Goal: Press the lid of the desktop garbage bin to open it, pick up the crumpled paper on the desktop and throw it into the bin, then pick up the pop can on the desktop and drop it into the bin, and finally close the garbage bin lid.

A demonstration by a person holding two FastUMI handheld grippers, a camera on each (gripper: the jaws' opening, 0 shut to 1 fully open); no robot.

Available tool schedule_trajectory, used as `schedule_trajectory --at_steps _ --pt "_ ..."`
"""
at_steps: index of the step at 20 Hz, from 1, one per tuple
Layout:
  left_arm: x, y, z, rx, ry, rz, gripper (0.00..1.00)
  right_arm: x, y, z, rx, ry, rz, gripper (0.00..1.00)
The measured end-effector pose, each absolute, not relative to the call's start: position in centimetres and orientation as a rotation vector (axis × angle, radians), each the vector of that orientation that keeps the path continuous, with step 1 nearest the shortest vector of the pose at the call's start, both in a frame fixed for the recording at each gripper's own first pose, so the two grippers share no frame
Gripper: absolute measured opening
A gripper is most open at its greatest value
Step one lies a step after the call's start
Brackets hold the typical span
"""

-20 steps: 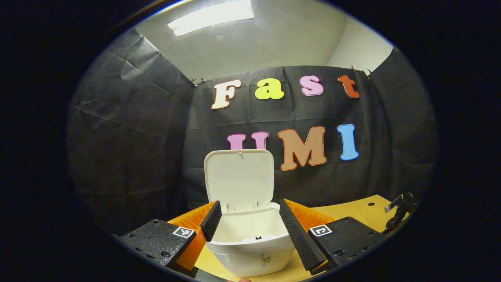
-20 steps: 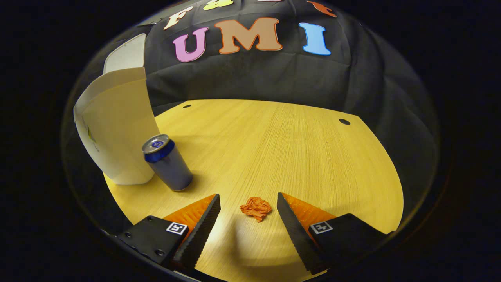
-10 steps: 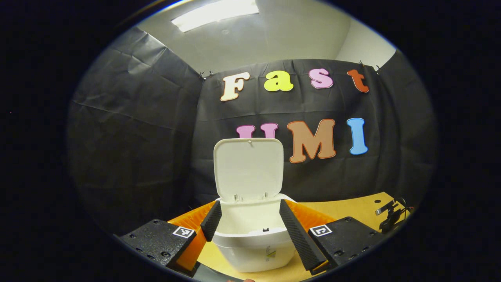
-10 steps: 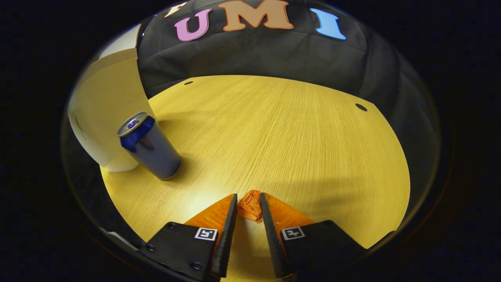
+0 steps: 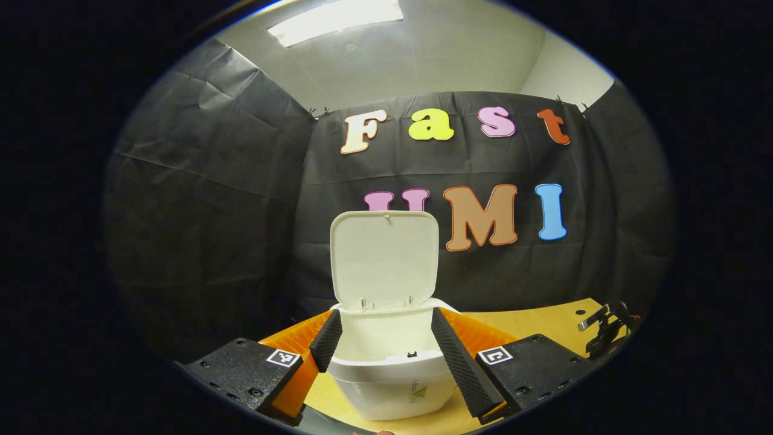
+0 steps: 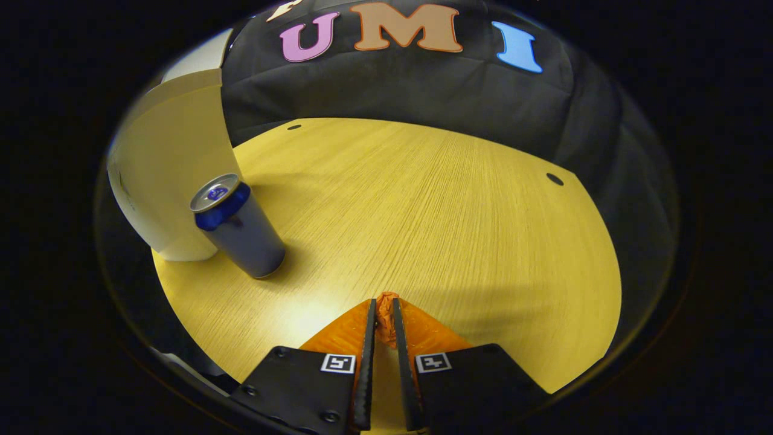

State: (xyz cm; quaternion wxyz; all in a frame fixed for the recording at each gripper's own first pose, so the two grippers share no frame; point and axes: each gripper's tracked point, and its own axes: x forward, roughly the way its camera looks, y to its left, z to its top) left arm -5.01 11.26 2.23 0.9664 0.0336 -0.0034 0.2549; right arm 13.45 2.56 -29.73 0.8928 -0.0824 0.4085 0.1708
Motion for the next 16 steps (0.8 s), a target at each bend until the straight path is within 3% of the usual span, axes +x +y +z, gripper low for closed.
schedule_trajectory --at_steps 6,11,16 --pt "-5.7 11.9 1.4 0.034 0.003 0.510 0.91 13.7 5.0 -14.0 -0.180 0.607 0.487 0.22" --pt "-7.1 13.5 1.0 0.032 0.009 0.542 0.91 12.6 12.3 -1.8 -0.168 0.413 0.667 0.22" --pt "-9.2 15.4 1.0 0.055 0.023 0.603 0.91 12.1 21.1 3.6 -0.180 0.292 0.843 0.22"
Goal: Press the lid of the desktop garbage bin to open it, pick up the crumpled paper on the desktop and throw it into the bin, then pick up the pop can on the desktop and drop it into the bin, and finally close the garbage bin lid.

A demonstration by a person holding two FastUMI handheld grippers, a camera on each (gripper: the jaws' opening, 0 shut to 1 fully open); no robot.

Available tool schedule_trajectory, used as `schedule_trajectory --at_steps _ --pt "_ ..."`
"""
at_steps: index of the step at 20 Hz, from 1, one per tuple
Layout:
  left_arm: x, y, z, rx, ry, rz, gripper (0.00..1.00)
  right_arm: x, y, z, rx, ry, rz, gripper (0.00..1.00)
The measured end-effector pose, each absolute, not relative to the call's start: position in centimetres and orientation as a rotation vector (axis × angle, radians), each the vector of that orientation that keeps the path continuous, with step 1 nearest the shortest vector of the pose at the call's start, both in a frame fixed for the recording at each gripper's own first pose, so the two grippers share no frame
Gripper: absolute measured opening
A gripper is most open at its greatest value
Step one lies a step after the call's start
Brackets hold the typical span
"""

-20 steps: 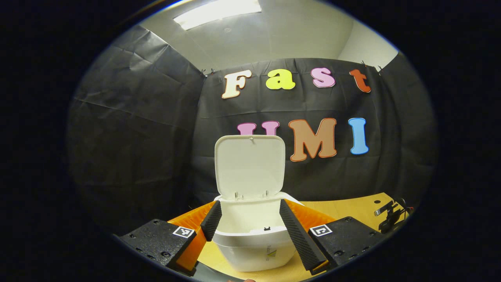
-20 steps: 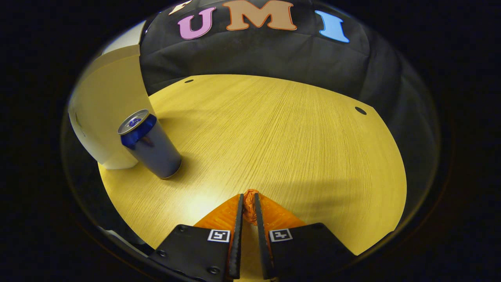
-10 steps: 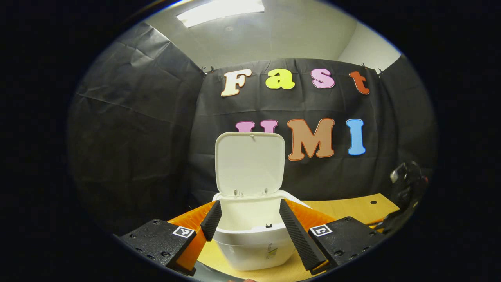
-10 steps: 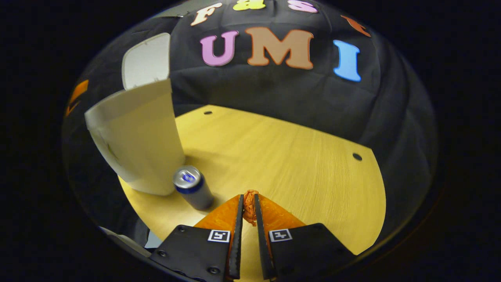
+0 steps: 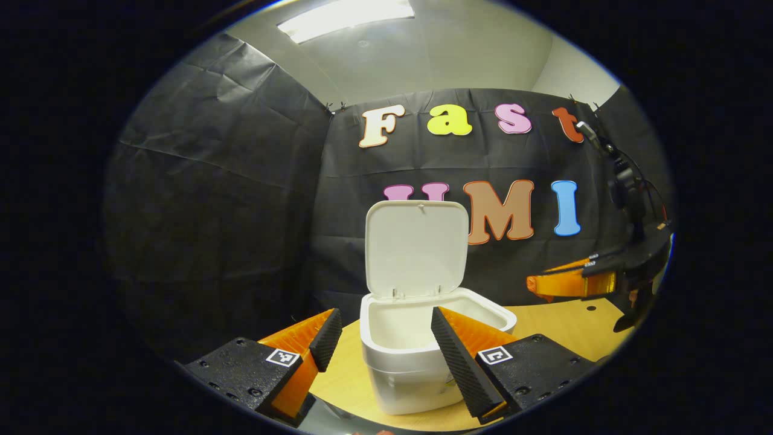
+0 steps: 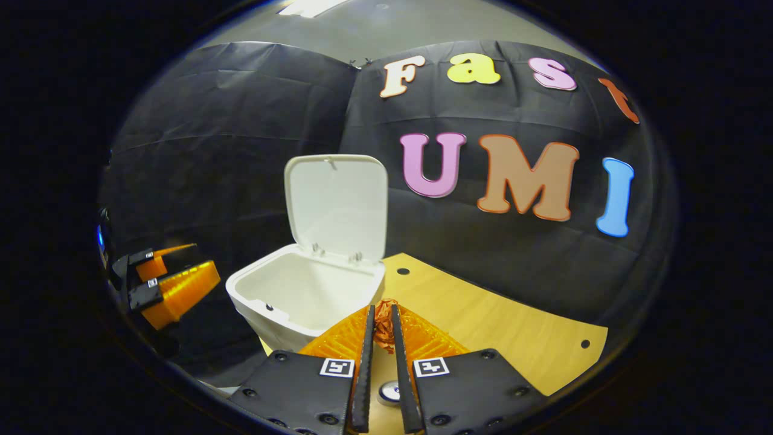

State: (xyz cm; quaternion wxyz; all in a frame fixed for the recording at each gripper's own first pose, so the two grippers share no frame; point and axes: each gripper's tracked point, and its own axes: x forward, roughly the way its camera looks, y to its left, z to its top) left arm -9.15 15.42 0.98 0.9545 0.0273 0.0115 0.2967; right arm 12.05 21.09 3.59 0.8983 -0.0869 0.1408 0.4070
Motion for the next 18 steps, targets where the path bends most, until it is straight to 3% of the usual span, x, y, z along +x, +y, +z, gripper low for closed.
schedule_trajectory --at_steps 8,9,11,14,15,16,18 --pt "-13.6 18.7 1.2 0.098 0.047 0.743 0.94 11.8 29.5 0.7 -0.256 0.350 0.976 0.22" --pt "-13.8 18.9 1.3 0.103 0.050 0.754 0.94 11.9 29.7 0.4 -0.255 0.359 0.975 0.29" --pt "-13.9 18.9 1.6 0.110 0.050 0.755 0.91 12.1 29.8 0.0 -0.234 0.377 0.975 0.53" --pt "-13.3 17.8 2.0 0.123 0.046 0.715 0.91 12.7 28.4 0.9 -0.197 0.361 0.941 1.00" --pt "-12.5 17.2 2.2 0.128 0.041 0.690 0.91 13.0 27.6 1.3 -0.177 0.351 0.923 0.95" --pt "-11.5 16.3 2.4 0.132 0.035 0.660 0.91 13.3 26.5 1.8 -0.153 0.340 0.899 1.00" --pt "-9.5 14.2 2.6 0.134 0.020 0.583 0.91 14.4 23.3 2.6 -0.110 0.323 0.823 0.98"
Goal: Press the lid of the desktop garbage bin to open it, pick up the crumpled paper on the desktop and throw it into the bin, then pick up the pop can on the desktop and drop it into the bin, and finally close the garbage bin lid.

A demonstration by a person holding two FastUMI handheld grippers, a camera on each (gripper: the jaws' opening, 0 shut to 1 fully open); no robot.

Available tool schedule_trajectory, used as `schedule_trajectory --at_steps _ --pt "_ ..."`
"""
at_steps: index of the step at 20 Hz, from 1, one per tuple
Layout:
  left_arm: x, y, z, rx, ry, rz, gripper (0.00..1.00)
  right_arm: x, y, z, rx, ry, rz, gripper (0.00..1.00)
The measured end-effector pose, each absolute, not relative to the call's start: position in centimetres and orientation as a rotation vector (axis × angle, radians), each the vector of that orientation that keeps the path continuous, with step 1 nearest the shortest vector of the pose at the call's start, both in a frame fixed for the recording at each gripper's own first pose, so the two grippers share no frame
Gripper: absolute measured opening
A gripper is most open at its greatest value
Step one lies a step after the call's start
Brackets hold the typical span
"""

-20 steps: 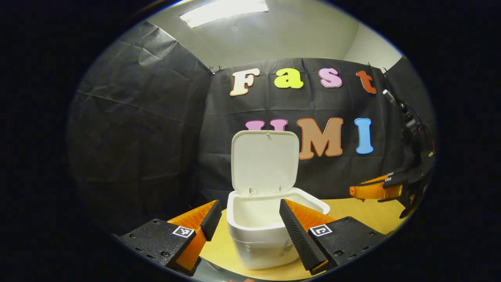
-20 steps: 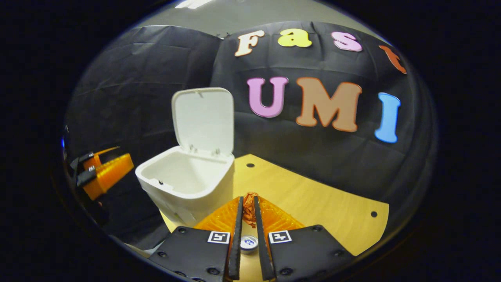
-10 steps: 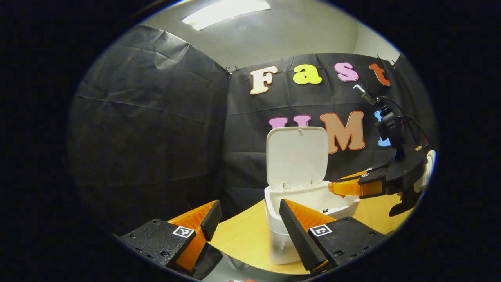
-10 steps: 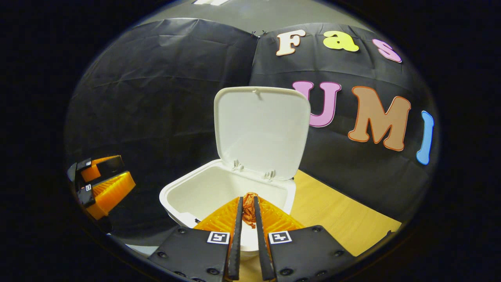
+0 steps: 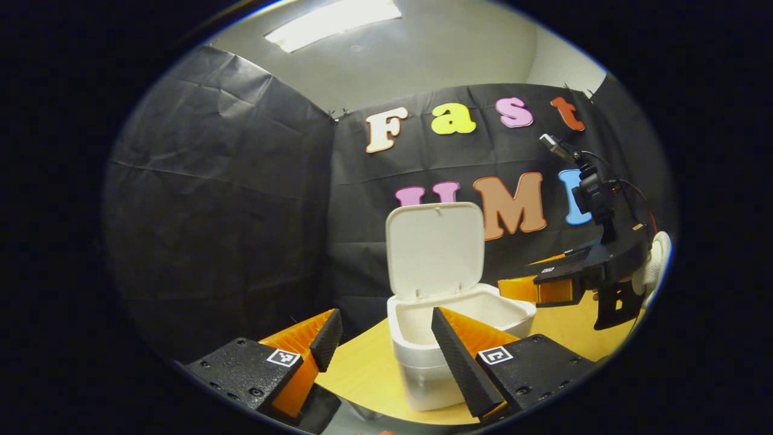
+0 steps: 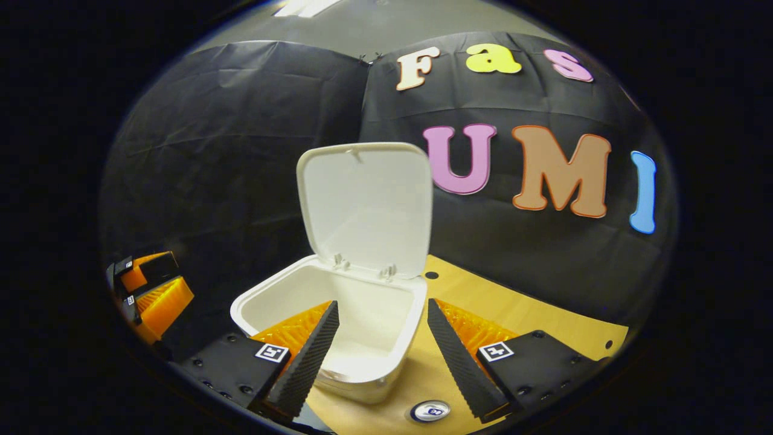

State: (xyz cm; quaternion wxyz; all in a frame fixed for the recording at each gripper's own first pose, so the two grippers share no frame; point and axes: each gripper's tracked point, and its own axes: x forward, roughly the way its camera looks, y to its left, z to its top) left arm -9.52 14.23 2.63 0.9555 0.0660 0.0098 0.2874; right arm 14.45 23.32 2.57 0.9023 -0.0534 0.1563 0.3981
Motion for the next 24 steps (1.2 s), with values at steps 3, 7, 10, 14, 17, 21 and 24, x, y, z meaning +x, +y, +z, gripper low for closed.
schedule_trajectory --at_steps 3,7,10,14,17,21,24 --pt "-6.0 10.5 2.6 0.116 0.005 0.442 0.91 16.2 16.9 3.3 -0.079 0.299 0.662 0.98" --pt "-1.9 5.1 2.4 0.100 -0.009 0.252 0.94 16.1 7.9 3.4 -0.054 0.284 0.465 1.00" --pt "0.9 0.8 1.9 0.080 -0.009 0.116 0.91 14.7 1.2 2.8 -0.033 0.299 0.321 0.98" --pt "3.8 -3.7 -0.3 0.062 0.019 -0.006 0.91 12.2 -5.9 1.8 -0.006 0.329 0.156 0.98" --pt "6.0 -5.6 -2.6 0.045 0.042 -0.044 0.92 10.2 -9.2 0.6 0.010 0.374 0.073 0.98" --pt "8.3 -5.6 -7.7 0.019 0.117 -0.018 0.92 8.3 -11.6 -0.9 0.025 0.415 0.002 0.98" --pt "8.9 -5.0 -12.9 -0.022 0.222 0.025 0.92 7.2 -12.2 -1.8 0.038 0.427 -0.020 0.98"
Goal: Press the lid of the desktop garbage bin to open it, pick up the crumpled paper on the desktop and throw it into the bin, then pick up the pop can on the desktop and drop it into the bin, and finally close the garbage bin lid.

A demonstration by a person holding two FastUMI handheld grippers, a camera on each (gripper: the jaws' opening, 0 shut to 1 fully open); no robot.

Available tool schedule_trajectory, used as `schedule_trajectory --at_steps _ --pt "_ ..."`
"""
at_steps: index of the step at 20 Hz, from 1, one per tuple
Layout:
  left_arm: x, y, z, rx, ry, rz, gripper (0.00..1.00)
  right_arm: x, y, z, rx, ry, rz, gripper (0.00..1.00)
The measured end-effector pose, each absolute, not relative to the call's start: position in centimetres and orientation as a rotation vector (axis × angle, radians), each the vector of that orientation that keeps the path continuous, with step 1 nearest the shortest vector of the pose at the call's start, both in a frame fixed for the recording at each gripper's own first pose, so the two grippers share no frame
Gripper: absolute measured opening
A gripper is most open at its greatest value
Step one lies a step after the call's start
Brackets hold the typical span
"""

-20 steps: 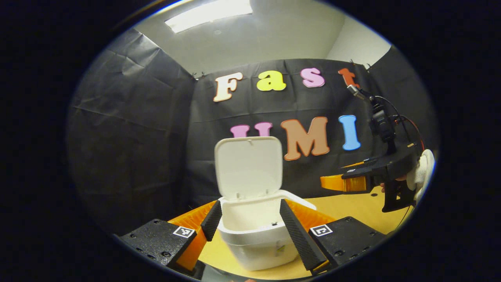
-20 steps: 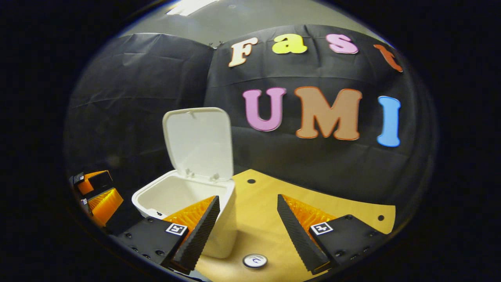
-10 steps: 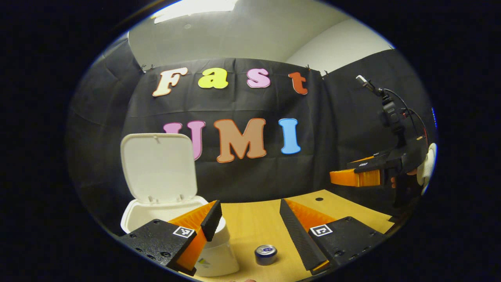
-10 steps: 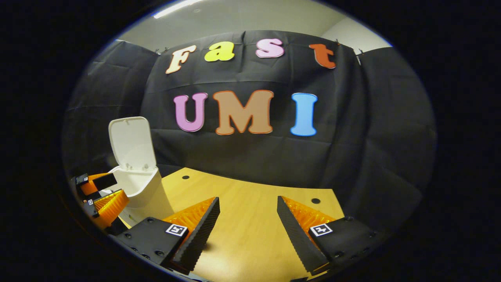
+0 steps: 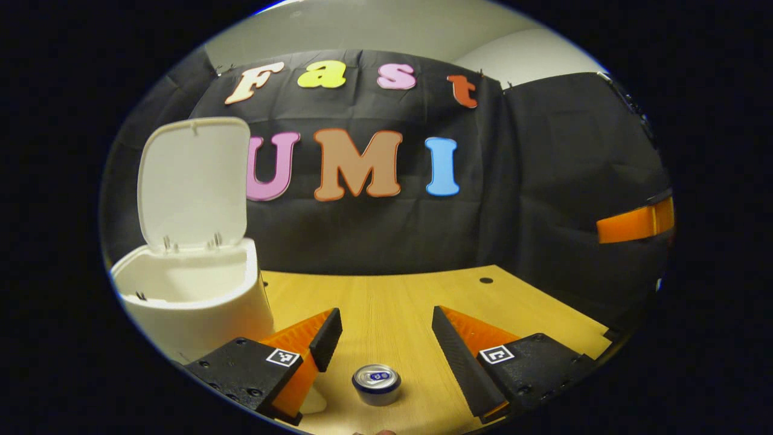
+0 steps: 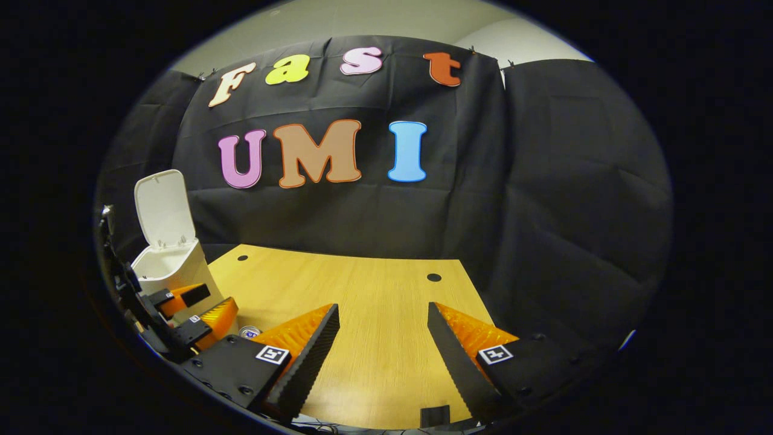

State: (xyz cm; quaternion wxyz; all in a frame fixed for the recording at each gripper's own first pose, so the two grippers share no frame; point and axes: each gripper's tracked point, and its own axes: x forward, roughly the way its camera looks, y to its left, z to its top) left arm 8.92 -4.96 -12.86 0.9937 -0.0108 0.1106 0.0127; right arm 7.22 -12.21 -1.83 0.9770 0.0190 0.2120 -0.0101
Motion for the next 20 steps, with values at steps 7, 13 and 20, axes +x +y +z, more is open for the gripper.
schedule_trajectory --at_steps 7,13,20 --pt "9.8 -4.1 -20.3 -0.006 0.359 0.073 0.91 5.7 -11.8 -3.8 0.040 0.470 -0.024 0.98" --pt "9.7 -3.9 -25.1 0.019 0.452 0.095 0.92 5.2 -12.1 -4.0 0.090 0.456 -0.029 0.98" --pt "8.7 -3.7 -29.6 -0.024 0.594 0.121 0.92 4.4 -12.8 -4.3 0.084 0.463 -0.042 0.98"
